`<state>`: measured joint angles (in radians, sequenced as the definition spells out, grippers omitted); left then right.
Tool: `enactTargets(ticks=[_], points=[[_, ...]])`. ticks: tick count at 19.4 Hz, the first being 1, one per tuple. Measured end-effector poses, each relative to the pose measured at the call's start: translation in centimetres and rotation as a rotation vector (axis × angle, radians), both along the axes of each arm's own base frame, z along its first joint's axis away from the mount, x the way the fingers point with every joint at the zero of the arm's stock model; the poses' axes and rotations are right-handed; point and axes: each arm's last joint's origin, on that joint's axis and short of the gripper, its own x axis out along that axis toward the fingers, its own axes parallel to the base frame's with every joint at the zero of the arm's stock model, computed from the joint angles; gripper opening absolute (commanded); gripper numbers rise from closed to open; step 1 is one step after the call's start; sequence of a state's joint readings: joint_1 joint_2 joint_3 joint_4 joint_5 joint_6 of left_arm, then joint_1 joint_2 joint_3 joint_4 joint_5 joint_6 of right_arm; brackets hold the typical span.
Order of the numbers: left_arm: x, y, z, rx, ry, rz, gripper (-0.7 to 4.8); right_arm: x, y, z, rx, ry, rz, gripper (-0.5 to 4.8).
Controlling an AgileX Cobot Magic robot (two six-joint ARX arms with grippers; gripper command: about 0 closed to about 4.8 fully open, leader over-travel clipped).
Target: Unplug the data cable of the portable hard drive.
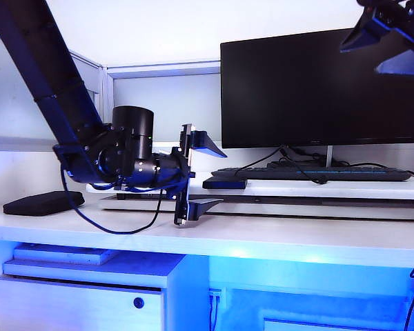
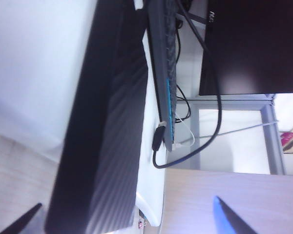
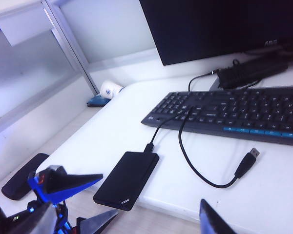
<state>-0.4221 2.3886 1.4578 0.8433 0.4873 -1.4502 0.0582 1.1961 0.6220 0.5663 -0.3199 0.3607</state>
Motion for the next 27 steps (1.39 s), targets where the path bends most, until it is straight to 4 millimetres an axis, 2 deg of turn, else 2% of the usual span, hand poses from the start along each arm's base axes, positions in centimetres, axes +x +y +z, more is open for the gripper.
enactTargets(ticks=[3,10,12,14,19,20,23,24,27], points=[[0.6,-0.3,0.5,-0.003,-0.009,0.005,4.79,0.0,0.0,0.0,0.0,0.001,0.002,3.79],[0.7,-0.2,-0.1,0.018,0.023,0.046,4.79,0.0,0.0,0.0,0.0,0.002,0.01,3.78],[0.7,-0.2,-0.1,0.021,0.019,0.06,4.24,0.0,0.0,0.0,0.0,0.002,0.01,3.78],[0.8,-0.2,-0.1,0.023,0.019,0.073,3.44,0.0,0.0,0.0,0.0,0.002,0.01,3.78],[1.3,-0.4,-0.1,0.024,0.011,0.094,3.24,0.0,0.0,0.0,0.0,0.001,0.01,3.77],[1.4,-0.6,-0.1,0.028,0.009,0.096,2.97,0.0,0.0,0.0,0.0,0.002,0.01,3.77],[1.8,-1.3,0.1,0.061,0.009,0.084,2.93,0.0,0.0,0.0,0.0,0.002,0.01,3.77],[1.9,-1.3,0.1,0.059,0.009,0.082,2.71,0.0,0.0,0.0,0.0,0.001,0.011,3.77],[1.8,-1.3,0.1,0.083,0.014,0.074,1.49,0.0,0.0,0.0,0.0,0.002,0.012,3.77]])
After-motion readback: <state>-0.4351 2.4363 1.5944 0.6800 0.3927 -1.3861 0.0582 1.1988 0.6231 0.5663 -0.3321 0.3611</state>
